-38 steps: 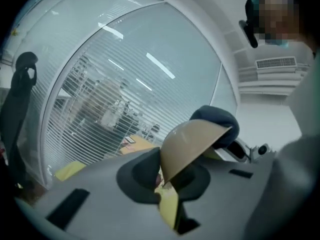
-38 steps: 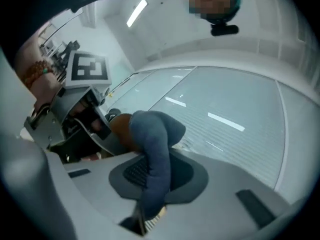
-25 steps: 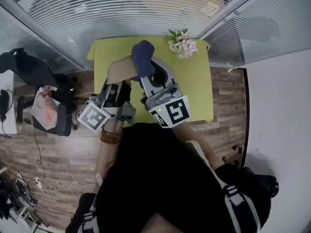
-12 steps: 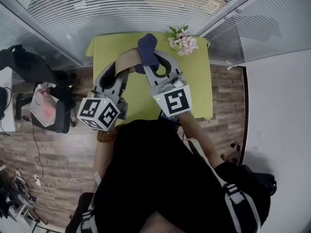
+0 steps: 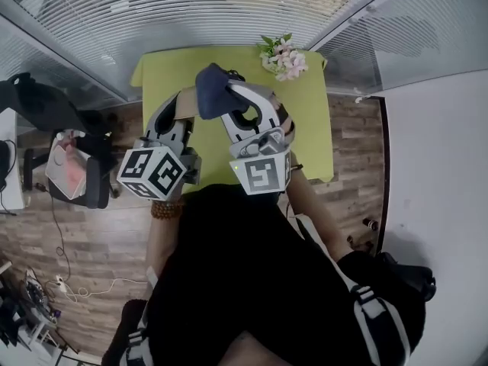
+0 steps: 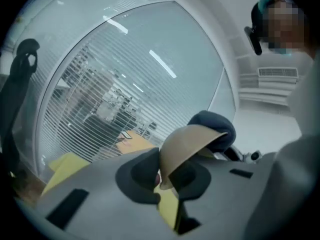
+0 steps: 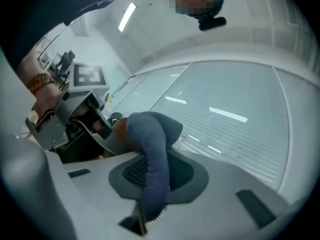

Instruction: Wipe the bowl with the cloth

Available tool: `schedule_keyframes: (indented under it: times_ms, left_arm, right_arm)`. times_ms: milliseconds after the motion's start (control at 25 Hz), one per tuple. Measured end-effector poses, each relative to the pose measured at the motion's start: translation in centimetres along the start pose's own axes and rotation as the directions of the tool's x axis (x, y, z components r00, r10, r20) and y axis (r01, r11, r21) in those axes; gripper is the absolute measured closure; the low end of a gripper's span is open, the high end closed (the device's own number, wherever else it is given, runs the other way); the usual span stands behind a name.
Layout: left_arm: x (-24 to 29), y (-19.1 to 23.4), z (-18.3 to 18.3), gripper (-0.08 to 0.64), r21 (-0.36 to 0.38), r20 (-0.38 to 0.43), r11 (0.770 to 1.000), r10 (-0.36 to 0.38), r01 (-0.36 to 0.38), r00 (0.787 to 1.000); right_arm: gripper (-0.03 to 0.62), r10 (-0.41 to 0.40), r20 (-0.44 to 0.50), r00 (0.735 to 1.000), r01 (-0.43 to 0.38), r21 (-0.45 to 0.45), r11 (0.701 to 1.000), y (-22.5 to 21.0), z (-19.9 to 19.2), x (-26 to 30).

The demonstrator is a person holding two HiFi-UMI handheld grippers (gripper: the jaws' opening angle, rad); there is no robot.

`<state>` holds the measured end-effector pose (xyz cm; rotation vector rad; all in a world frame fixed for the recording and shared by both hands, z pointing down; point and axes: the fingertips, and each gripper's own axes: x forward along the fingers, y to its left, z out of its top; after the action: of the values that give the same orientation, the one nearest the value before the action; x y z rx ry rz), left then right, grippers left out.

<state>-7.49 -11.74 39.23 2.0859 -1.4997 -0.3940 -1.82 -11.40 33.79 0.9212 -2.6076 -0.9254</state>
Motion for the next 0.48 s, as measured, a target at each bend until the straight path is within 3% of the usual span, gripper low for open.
schedule_keyframes:
  times_ms: [160, 320, 400, 480]
  left_arm:
    - [-0.3, -0.6, 0.9, 0.514, -0.15, 0.087, 0.986, -0.059, 0.072, 0.994]
    - [-0.4, -1.4, 1.6, 0.492, -0.257, 0.169, 0.954, -0.112, 0.153, 0.979]
    - [-0.3, -1.6, 1.8, 0.492, -0.346, 0.216, 0.914, -0.142, 0.212, 0.966]
    - [-0.2, -1.8, 1.6, 0.493, -0.475, 0.275, 0.833, -0.163, 0.282, 0.948]
  right_arm:
    - [0.538, -0.004, 0.043, 0.999, -0.005, 0.202, 0.979, -0.7, -0.2, 0.0]
    - [0.538, -0.061, 0.116, 0.991, 0.007, 0.417, 0.909, -2.3, 0.3, -0.1]
    - [0.537, -0.073, 0.147, 0.986, -0.008, 0.49, 0.872, -2.9, 0.6, -0.2]
    - [0.538, -0.064, 0.164, 0.984, -0.046, 0.588, 0.808, -2.9, 0.3, -0.1]
